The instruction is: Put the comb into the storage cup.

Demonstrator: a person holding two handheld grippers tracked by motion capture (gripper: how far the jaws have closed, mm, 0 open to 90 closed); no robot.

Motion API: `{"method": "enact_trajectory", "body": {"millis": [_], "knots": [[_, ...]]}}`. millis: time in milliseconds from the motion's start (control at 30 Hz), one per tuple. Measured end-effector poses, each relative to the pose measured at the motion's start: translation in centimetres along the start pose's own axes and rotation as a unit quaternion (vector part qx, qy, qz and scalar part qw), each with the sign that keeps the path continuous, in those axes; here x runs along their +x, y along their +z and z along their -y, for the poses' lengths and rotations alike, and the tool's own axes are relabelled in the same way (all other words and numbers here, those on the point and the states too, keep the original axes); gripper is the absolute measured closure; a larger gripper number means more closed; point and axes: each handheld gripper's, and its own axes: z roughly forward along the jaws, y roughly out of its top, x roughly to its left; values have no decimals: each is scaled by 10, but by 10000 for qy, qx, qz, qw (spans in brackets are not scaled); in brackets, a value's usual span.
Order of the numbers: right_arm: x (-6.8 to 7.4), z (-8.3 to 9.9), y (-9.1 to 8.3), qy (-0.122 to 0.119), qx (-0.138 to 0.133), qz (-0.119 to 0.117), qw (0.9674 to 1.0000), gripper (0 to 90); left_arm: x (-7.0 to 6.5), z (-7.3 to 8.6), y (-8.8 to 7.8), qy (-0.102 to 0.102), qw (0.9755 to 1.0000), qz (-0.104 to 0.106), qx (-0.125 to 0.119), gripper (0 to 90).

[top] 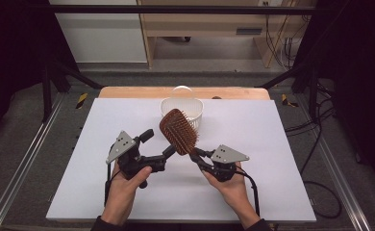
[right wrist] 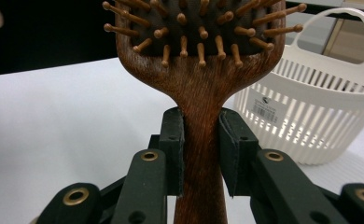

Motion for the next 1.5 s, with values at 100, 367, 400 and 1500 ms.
{"method": "enact_trajectory", "body": {"millis": [100, 367, 400, 1500], "knots": [[6, -2, 3, -40, -39, -15, 10000, 728, 0, -3, 6, -117, 9999, 2, 61, 55], [13, -1, 4, -88, -58, -38, 9999, 728, -3, 2, 16, -392, 9991, 11, 184, 144], [13, 0, 4, -83, -58, -23, 9999, 728, -3, 2, 17, -423, 9990, 23, 152, 145], [22, 2, 7, -130, -91, -64, 9999, 727, 9, -6, 21, -1297, 9912, -53, -246, 438]]}}
